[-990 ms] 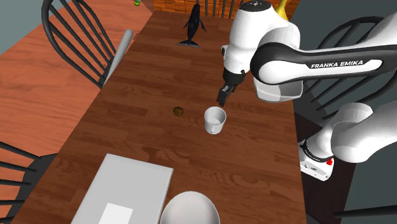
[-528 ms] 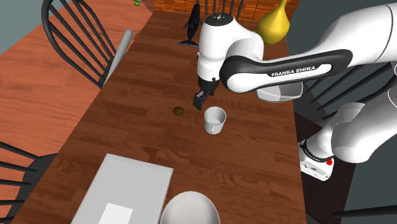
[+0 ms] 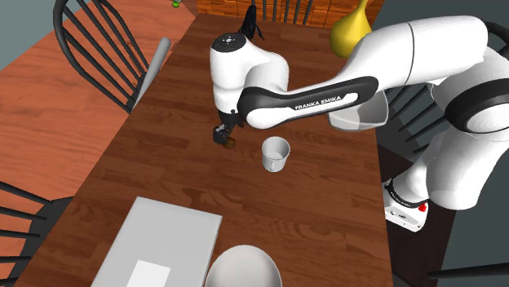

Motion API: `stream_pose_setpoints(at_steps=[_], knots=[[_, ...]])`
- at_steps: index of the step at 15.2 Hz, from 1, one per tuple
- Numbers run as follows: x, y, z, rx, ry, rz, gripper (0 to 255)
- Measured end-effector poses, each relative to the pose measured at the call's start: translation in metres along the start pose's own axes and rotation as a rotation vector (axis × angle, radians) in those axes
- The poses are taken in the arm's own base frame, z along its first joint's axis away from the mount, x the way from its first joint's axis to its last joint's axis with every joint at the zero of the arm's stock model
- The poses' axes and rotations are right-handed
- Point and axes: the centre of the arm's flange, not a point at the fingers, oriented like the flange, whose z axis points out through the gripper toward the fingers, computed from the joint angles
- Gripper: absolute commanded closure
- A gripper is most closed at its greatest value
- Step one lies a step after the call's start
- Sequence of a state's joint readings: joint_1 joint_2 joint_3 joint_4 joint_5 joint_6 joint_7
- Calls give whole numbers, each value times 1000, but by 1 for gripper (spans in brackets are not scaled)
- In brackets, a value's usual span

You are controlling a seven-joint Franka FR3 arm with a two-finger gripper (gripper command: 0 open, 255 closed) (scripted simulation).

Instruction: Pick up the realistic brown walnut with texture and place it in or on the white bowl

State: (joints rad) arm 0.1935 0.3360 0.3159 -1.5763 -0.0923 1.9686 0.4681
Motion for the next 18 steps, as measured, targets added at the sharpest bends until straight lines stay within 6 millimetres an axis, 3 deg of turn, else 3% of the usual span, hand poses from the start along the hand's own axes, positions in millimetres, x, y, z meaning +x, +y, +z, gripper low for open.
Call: stream_pose_setpoints(at_steps=[3, 9, 15, 16, 18], knots=[[12, -10, 12, -3, 5, 2, 0], [12, -11, 41, -4, 5, 3, 0], [13, -11, 45, -4, 6, 3, 0], [13, -11, 45, -4, 6, 3, 255], [13, -11, 45, -4, 6, 3, 255]])
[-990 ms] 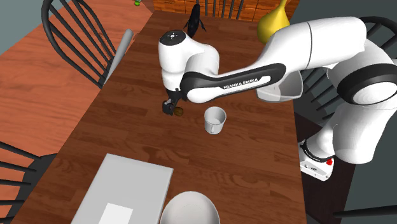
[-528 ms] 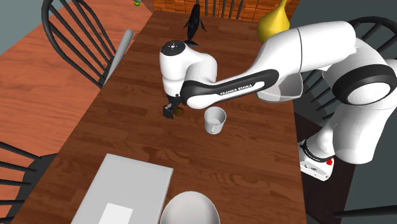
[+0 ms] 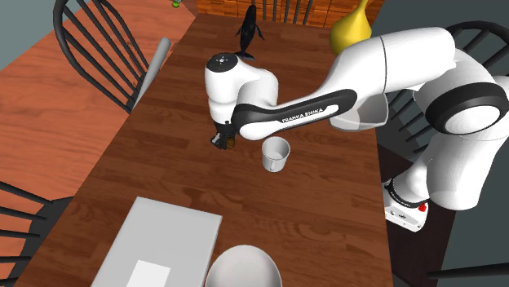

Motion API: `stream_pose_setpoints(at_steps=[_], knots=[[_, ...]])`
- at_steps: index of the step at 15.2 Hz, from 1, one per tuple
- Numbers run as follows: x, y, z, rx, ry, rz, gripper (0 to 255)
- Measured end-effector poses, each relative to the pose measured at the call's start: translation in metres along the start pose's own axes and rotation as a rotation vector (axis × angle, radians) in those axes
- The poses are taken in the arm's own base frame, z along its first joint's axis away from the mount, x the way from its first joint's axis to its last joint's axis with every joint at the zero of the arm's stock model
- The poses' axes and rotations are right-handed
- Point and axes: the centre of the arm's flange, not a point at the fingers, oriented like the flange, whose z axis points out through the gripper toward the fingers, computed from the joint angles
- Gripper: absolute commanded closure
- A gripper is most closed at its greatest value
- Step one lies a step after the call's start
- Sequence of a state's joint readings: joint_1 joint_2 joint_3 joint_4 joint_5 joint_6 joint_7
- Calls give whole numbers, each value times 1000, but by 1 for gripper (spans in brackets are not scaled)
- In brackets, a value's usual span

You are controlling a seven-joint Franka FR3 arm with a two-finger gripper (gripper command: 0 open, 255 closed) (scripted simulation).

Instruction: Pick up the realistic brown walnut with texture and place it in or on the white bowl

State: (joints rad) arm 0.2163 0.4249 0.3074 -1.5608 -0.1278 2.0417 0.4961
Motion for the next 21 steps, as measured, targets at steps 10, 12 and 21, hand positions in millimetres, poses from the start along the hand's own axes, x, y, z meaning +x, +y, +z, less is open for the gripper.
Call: stream_pose_setpoints(at_steps=[10, 12, 21], knots=[[1, 0, -6, 0, 0, 0, 255], [1, -1, -15, 0, 0, 0, 255], [5, -3, -62, 0, 0, 0, 255]])
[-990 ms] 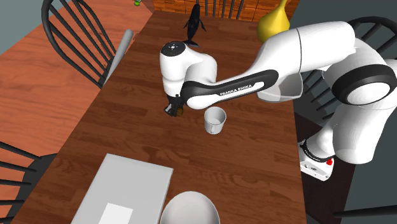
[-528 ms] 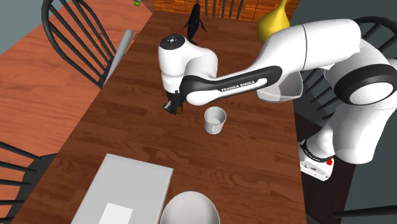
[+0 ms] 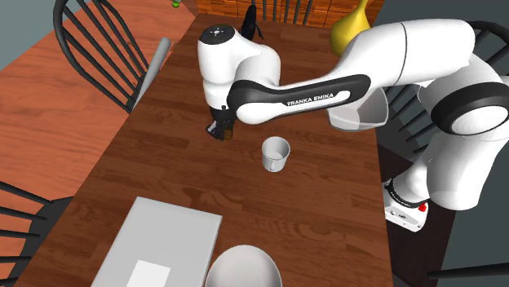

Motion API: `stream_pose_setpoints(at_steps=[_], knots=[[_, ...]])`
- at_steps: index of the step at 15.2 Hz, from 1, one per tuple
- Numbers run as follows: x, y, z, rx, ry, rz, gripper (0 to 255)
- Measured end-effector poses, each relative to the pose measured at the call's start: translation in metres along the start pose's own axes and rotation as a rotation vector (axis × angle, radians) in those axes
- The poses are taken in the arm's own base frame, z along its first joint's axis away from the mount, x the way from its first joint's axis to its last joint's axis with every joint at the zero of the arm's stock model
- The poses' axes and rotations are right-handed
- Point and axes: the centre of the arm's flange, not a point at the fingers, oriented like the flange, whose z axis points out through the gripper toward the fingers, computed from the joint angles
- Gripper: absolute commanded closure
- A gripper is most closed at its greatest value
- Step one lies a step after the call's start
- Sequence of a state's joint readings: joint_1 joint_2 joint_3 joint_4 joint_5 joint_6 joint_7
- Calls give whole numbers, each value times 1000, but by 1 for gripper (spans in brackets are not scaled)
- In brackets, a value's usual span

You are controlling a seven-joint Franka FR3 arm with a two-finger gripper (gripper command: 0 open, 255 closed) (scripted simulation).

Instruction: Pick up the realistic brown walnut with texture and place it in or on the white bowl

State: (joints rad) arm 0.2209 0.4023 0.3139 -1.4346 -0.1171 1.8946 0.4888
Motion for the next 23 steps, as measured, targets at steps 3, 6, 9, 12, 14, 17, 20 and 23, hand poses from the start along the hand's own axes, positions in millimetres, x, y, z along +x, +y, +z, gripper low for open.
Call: stream_pose_setpoints(at_steps=[3, 6, 9, 12, 14, 17, 20, 23], knots=[[1, -1, -16, 0, 0, 0, 255], [2, -1, -33, 0, 0, 0, 255], [2, -1, -48, 0, 0, 0, 255], [3, -2, -64, 0, 0, 0, 255], [4, -3, -76, 0, 0, 0, 255], [-18, -22, -81, 0, 0, 0, 255], [-42, -49, -80, 0, 0, -1, 255], [-68, -80, -81, 0, 0, -1, 255]])
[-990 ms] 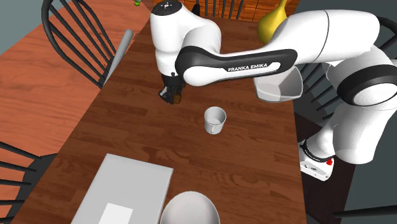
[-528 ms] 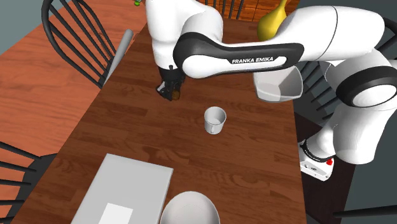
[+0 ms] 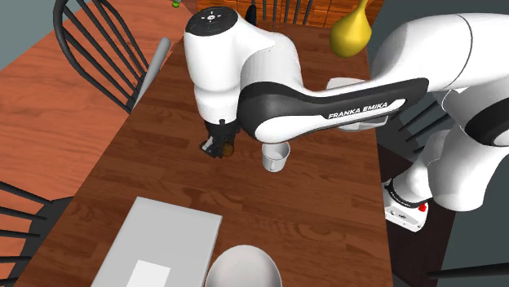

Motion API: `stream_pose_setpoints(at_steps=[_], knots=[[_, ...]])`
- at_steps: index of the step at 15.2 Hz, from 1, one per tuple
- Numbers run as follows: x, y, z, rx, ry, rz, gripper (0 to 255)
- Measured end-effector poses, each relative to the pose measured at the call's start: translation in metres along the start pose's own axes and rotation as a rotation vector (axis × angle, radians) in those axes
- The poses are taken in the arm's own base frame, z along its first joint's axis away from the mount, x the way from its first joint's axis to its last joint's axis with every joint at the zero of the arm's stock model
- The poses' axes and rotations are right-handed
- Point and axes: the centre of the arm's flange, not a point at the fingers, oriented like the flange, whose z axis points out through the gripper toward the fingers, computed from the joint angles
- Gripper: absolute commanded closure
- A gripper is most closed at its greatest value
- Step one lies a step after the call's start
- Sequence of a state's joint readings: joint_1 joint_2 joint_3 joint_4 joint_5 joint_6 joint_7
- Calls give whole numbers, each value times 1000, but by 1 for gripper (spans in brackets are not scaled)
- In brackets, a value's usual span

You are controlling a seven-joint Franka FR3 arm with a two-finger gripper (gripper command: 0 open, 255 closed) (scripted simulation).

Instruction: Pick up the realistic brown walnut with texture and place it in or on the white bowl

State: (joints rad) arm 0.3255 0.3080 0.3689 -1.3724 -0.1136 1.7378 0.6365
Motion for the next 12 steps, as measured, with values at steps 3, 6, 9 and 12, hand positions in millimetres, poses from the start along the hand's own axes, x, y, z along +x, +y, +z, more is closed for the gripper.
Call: stream_pose_setpoints(at_steps=[3, 6, 9, 12], knots=[[-28, -26, -2, 0, 0, 0, 255], [-58, -54, -3, 0, 0, 0, 255], [-84, -85, -5, 0, 0, 0, 255], [-108, -110, -11, 0, 0, 0, 255]])
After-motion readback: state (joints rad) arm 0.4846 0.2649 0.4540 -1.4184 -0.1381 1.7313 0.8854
